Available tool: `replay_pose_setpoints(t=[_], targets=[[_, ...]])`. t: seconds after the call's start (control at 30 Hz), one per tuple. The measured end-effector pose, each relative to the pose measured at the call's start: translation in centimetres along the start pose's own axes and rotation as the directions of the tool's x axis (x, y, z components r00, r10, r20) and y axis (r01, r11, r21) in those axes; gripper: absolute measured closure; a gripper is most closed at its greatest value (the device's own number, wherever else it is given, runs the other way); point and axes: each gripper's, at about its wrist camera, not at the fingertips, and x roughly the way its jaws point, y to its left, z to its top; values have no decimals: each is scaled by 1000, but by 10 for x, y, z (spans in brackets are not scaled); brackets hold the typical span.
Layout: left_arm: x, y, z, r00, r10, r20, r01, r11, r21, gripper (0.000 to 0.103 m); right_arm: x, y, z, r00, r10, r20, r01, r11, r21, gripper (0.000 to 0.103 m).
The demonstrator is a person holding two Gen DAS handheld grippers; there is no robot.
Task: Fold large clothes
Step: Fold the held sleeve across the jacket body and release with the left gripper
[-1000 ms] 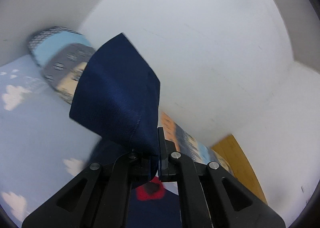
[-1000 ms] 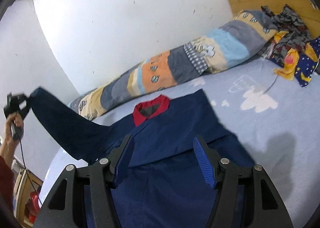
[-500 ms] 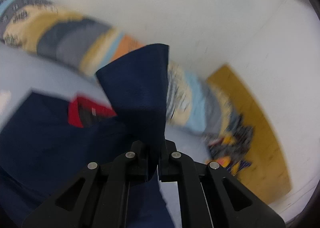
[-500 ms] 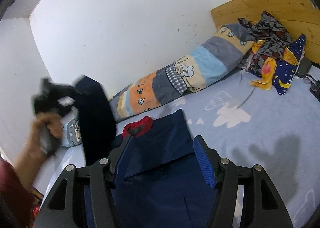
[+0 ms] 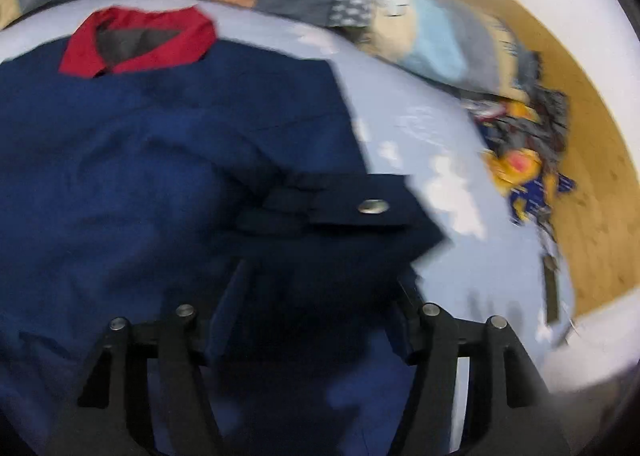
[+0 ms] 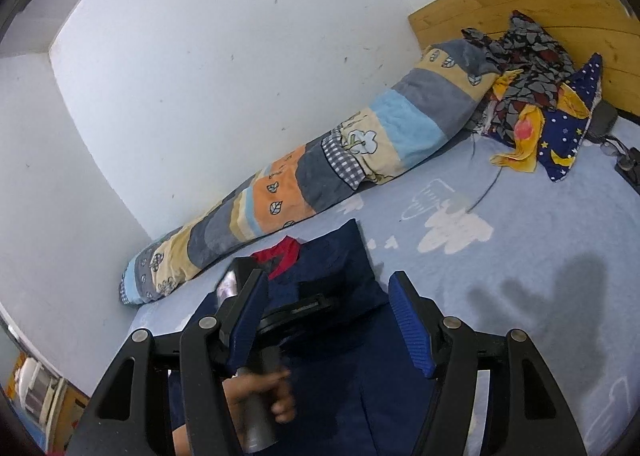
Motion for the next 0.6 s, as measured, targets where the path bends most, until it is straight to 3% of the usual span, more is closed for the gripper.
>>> replay_pose_setpoints(t=[0.07,0.1,0.23,0.3,0.4,0.47,0.5,0.6], targets=[[-17,5,-1,999,-9,34,7,999,43,35,0,-5,0,1000,-1,-5,1,1000,26,38],[-26,10,2,998,9,57,-12,999,52,26,1,-8,0,1000,0,-8,0,999,39,38],[-59,70,7,978,155,140,-158,987,9,23,3,-12,0,1000,-17,-17,18,998,59,38],[-64,110,5,958,252,137,-248,968,-51,23,7,-13,-1,999,-34,-30,36,997,61,38],[-64,177,-10,918,394,53,-382,911,-155,23,13,-16,-4,997,-52,-52,56,995,79,38],[-63,214,-29,914,407,7,-398,897,-193,23,17,-17,-4,996,-61,-64,66,994,83,38],[-72,215,-38,920,389,43,-378,912,-163,23,19,-18,-5,995,-66,-72,72,994,85,38],[-86,203,-53,911,408,55,-402,911,-95,23,24,-19,-6,993,-78,-90,86,992,88,38]])
